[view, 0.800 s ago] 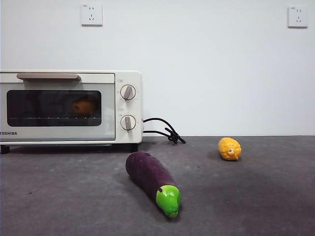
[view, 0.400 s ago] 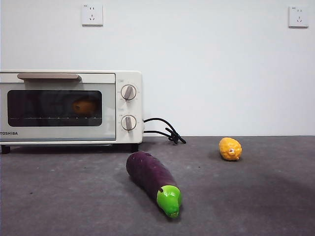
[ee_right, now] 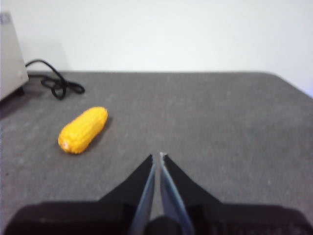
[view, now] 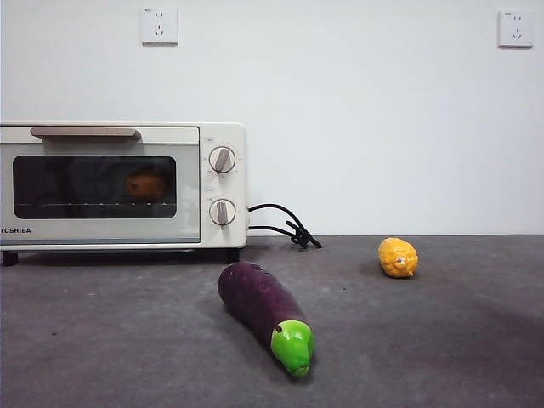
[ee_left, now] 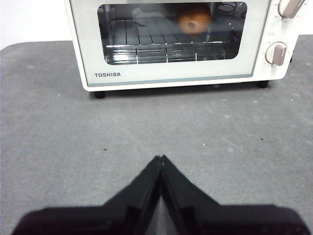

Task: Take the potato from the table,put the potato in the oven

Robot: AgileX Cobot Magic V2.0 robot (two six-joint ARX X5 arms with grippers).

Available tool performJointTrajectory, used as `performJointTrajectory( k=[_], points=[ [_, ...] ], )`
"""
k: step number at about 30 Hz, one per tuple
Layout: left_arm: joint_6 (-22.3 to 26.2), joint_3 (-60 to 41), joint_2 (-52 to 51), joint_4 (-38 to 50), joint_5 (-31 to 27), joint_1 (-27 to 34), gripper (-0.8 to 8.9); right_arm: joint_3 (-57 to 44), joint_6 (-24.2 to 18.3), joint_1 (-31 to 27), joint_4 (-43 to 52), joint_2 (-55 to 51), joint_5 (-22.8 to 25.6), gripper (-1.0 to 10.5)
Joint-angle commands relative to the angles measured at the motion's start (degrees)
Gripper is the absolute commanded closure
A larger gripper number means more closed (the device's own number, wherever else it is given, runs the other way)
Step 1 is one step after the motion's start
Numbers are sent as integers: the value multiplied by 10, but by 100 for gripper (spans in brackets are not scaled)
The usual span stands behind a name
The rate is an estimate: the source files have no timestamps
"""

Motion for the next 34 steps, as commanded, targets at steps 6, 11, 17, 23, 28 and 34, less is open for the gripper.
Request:
performJointTrajectory(
  k=[6,11,17,23,28,34],
  points=[
    [-6,-6,2,7,3,-2,817,-6,22,0,-48,-2,1,914],
    [-6,-6,2,7,3,-2,817,-6,22,0,-48,-1,9,914],
    [-6,-6,2,7,3,-2,817,-6,22,0,-48,-1,9,914],
    [-6,-6,2,7,3,-2,817,-6,22,0,-48,-1,9,914],
    [-6,-6,2,7,3,-2,817,-6,22,0,-48,-1,9,914],
    [-6,-6,2,7,3,-2,817,-6,22,0,-48,-1,9,914]
  ],
)
